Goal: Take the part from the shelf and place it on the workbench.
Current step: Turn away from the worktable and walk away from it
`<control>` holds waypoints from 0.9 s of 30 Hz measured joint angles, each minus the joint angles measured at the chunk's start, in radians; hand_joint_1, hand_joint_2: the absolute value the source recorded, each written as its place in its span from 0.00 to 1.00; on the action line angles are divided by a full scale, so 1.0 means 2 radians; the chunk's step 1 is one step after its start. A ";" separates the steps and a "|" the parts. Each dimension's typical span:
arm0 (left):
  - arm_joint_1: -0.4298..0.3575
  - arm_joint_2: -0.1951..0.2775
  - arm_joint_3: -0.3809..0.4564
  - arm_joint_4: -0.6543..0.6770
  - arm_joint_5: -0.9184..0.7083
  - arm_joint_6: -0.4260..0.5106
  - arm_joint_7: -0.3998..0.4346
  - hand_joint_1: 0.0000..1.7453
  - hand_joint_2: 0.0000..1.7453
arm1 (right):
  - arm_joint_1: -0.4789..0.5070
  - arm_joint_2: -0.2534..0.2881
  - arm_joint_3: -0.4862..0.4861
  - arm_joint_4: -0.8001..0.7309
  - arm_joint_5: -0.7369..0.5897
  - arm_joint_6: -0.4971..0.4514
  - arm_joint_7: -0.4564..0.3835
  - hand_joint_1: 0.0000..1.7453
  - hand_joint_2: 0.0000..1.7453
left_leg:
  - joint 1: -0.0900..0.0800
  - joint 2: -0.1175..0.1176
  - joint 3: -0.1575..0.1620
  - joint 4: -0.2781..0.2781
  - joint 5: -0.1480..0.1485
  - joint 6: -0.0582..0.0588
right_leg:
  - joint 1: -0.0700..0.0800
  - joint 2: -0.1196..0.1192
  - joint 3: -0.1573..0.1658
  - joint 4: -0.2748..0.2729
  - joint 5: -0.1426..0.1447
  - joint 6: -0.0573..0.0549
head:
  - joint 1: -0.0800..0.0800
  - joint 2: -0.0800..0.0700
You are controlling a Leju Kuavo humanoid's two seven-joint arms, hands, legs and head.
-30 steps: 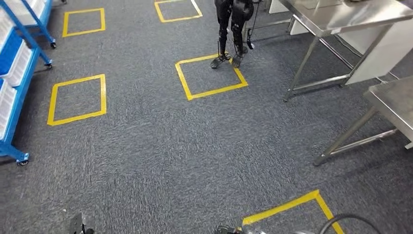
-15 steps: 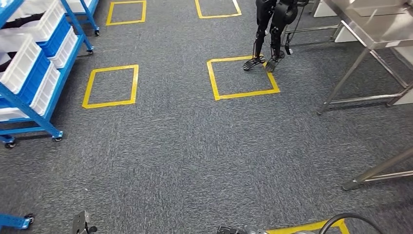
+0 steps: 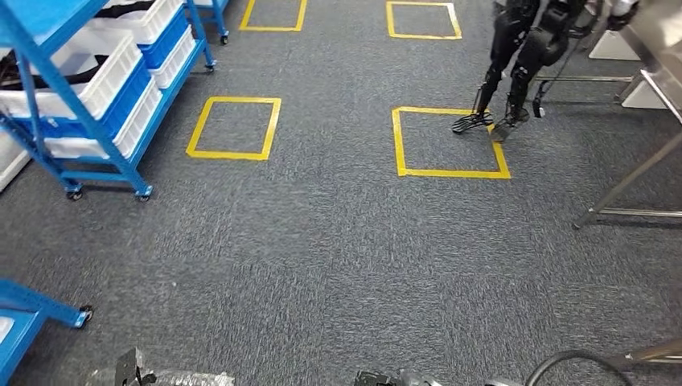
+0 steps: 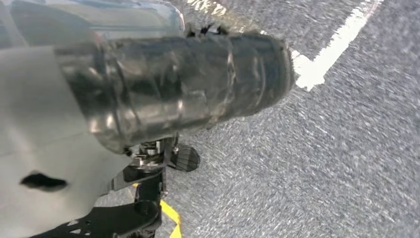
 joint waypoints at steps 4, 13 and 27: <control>-0.001 -0.001 0.000 0.000 0.000 -0.003 0.000 0.00 0.00 | 0.000 0.000 0.000 0.000 0.000 0.005 0.000 0.00 0.00 | 0.002 -0.024 0.005 -0.002 -0.001 0.004 | 0.000 0.039 -0.063 0.109 -0.039 0.002 | 0.002 0.000; 0.000 0.000 0.000 0.000 0.000 -0.006 0.000 0.00 0.00 | 0.000 -0.001 0.000 0.000 -0.001 0.009 0.001 0.00 0.00 | 0.003 -0.079 -0.004 0.019 -0.014 -0.011 | -0.005 0.063 -0.032 0.001 0.037 -0.007 | 0.002 0.000; -0.004 0.002 0.000 0.000 0.000 -0.006 0.000 0.00 0.00 | -0.001 -0.001 0.001 0.000 -0.001 0.009 0.002 0.00 0.00 | -0.012 0.020 -0.012 0.019 -0.007 0.003 | 0.005 -0.017 -0.011 -0.006 0.021 -0.015 | 0.000 0.000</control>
